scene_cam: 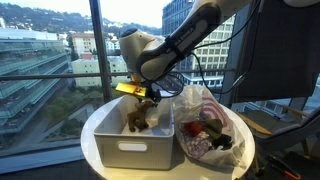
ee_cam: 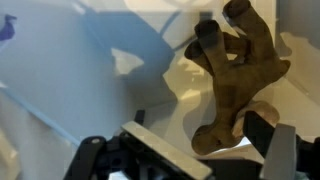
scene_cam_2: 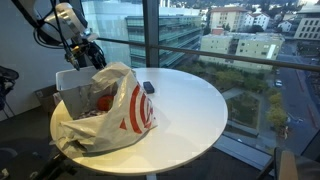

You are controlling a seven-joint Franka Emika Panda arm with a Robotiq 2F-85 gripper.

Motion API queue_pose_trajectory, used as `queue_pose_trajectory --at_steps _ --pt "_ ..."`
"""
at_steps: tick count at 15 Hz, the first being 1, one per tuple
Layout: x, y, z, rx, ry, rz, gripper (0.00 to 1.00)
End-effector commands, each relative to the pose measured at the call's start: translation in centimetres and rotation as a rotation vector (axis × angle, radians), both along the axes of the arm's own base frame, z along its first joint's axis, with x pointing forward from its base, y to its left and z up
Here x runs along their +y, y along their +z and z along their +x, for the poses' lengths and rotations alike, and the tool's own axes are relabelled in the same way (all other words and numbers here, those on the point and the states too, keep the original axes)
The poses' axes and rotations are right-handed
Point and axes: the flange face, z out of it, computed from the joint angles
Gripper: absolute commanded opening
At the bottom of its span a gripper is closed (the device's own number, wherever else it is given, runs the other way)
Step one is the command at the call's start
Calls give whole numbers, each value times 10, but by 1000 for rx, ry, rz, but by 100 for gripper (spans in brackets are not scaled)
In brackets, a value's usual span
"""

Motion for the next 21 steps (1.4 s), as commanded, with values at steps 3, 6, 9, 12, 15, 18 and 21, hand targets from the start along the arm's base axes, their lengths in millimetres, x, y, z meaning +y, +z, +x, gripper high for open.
queue_pose_trajectory --at_steps 3,6,9,12,15,18,21 --pt "23 -43 41 10 194 -60 100" --pt "25 -67 57 11 265 -70 100" --pt "18 -92 72 24 313 -71 100" --pt "10 -114 83 24 334 -98 100" --pt "1 -129 91 32 347 -102 68" --pt "-1 -134 93 33 359 -74 42" --pt "-1 -134 91 42 358 -50 20"
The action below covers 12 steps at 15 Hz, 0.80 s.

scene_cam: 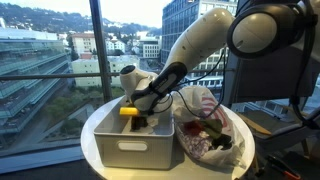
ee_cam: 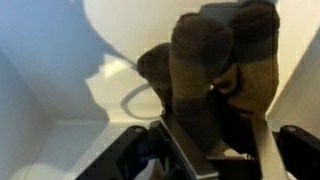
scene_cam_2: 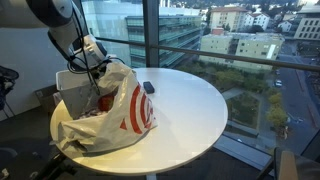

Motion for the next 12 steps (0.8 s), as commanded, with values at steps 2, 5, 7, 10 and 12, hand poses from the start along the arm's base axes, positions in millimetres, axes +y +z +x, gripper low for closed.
queue_pose_trajectory --at_steps 2,5,7,10,12 --pt "1 0 1 19 -10 16 12" --pt "7 14 -7 0 -69 -40 10" --pt "12 25 -18 19 -120 -57 9" --pt "22 56 -43 80 -186 -53 11" --pt "23 89 -62 88 -256 -43 11"
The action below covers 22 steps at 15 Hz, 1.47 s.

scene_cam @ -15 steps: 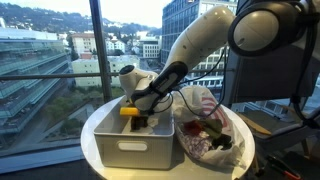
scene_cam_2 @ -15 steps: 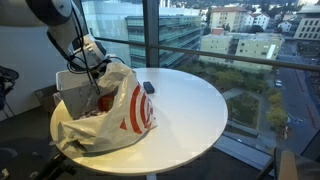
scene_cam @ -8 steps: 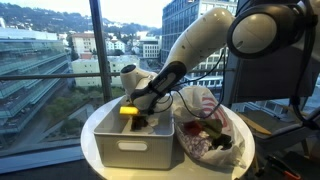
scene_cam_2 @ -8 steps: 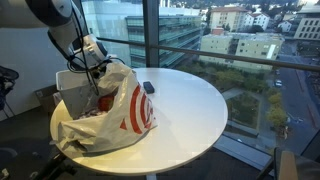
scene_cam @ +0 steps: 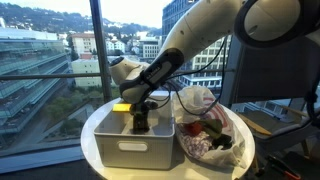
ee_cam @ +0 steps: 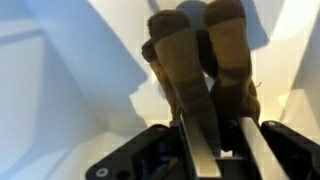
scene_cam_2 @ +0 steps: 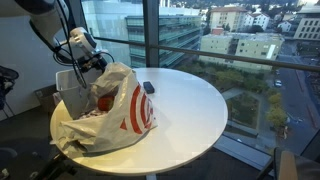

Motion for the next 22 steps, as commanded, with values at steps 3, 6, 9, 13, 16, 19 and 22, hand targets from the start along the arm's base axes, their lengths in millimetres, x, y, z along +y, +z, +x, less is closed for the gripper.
queue_pose_trajectory --at_steps 3,6,9,13,16,19,22 --pt "-13 96 -59 4 -235 -5 11" --pt "-30 134 -94 -17 -375 -13 11" --pt "-46 164 -130 -63 -516 56 11" --pt "-69 191 -186 -124 -701 120 11" --pt "-94 201 -231 -132 -852 159 11" --pt "-130 199 -267 -96 -997 217 11" --pt "-187 176 -291 1 -1134 280 11"
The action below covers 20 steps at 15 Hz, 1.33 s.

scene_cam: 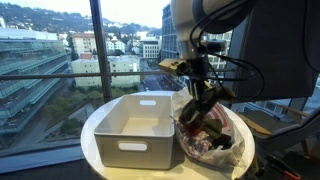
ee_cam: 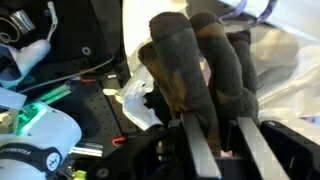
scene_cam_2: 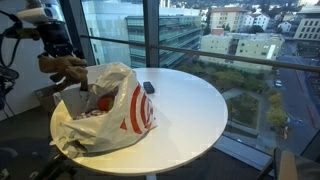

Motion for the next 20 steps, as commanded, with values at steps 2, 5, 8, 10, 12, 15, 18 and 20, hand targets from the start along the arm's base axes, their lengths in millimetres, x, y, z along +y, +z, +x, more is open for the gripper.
queue_pose_trajectory --at_steps 2,5,8,10,12,15,18,20 --pt "-96 -35 -39 48 -189 162 11" --pt "-145 -67 -28 84 -222 200 11" --pt "-151 -75 -2 37 -169 192 11" --pt "-137 -68 7 -9 -116 186 11" --pt "-116 -62 16 -33 -45 174 11" --pt "-89 -65 34 -34 30 191 11" --pt "-85 -86 66 -11 68 173 11" --pt "-83 -104 86 -8 95 169 11"
